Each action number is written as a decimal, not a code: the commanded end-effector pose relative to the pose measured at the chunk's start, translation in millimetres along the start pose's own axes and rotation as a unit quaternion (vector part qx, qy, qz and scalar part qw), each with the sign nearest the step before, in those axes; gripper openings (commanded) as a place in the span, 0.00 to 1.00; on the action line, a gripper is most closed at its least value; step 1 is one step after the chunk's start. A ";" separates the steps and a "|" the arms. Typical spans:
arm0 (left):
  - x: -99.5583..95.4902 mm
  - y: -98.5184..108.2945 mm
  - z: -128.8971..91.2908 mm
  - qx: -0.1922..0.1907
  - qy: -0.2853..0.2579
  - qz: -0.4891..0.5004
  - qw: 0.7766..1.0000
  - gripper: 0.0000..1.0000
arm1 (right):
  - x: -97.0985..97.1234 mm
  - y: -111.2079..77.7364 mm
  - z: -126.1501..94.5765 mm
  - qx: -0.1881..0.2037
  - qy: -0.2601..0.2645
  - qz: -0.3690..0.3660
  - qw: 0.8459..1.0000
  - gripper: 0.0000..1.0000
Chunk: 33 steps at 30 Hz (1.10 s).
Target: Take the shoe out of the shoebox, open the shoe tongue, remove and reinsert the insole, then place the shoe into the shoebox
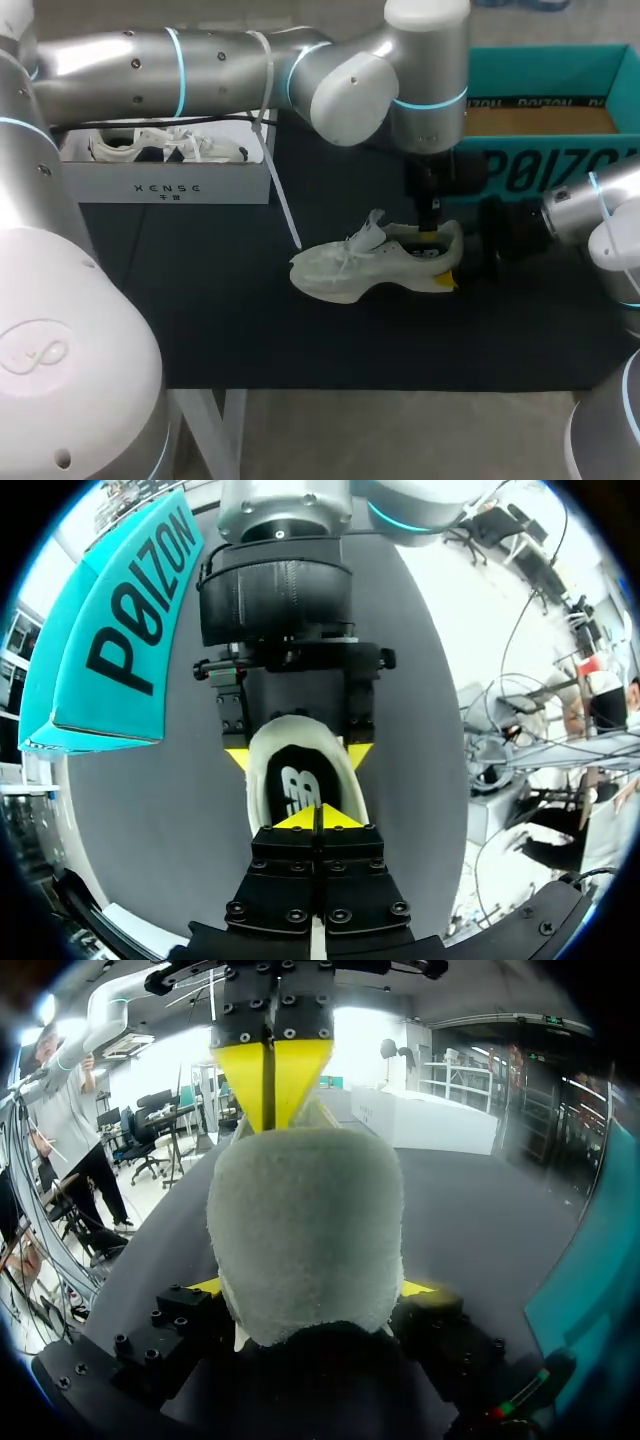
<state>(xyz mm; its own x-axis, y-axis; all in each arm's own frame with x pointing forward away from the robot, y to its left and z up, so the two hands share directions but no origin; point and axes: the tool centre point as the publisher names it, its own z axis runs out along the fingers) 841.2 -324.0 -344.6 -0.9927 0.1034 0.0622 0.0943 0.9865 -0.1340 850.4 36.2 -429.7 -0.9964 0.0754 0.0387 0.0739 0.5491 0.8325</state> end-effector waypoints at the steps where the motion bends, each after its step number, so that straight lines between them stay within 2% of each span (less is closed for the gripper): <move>1: -10.1 -5.4 9.9 -0.006 0.003 -0.001 1.000 0.00 | 1.1 -3.6 2.6 0.002 0.000 0.000 1.000 0.00; 9: -18.5 3.8 20.2 -0.018 0.003 -0.002 1.000 0.00 | 1.1 -3.6 2.6 0.002 0.000 0.000 1.000 0.00; 18: -22.7 39.0 28.6 -0.038 0.022 -0.008 0.999 0.00 | 1.1 -3.6 2.6 0.002 0.000 0.000 1.000 0.00; 24: -16.0 53.7 27.0 -0.038 0.026 -0.011 0.999 0.00 | 1.1 -3.6 2.6 0.002 0.000 0.000 1.000 0.00; 33: 3.5 64.4 30.7 -0.025 0.043 0.000 0.999 0.00 | 1.1 -3.6 2.6 0.002 0.000 0.000 1.000 0.00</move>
<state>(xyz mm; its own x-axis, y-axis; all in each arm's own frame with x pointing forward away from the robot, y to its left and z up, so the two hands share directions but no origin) 847.1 -271.0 -381.3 -0.9817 0.1082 0.1567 0.0982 0.9927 -0.0697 850.5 36.4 -429.6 -0.9964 0.0755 0.0389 0.0741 0.5490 0.8325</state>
